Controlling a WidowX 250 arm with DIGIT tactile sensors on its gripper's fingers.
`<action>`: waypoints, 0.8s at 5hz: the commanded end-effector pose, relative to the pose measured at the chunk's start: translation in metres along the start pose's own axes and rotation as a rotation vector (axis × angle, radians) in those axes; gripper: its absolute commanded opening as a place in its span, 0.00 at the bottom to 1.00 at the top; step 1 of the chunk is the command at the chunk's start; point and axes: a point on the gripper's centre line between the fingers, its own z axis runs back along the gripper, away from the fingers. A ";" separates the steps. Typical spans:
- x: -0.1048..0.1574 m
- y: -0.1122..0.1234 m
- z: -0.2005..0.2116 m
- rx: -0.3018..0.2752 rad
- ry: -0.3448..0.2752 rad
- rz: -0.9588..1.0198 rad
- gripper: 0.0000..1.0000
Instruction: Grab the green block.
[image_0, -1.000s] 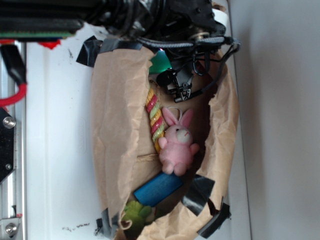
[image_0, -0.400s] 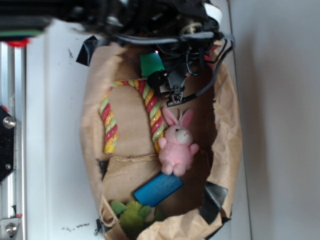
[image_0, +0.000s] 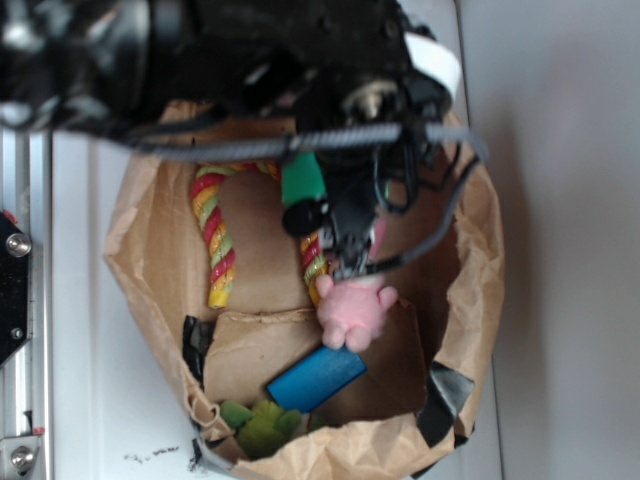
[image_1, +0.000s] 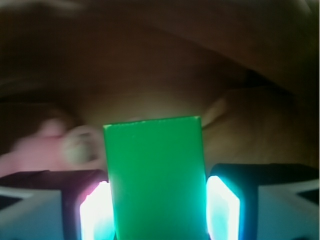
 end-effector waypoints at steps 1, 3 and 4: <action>0.005 -0.035 0.058 -0.028 -0.121 -0.063 0.00; -0.002 -0.015 0.090 0.004 -0.029 0.041 0.00; -0.007 -0.009 0.100 0.007 0.035 0.103 0.00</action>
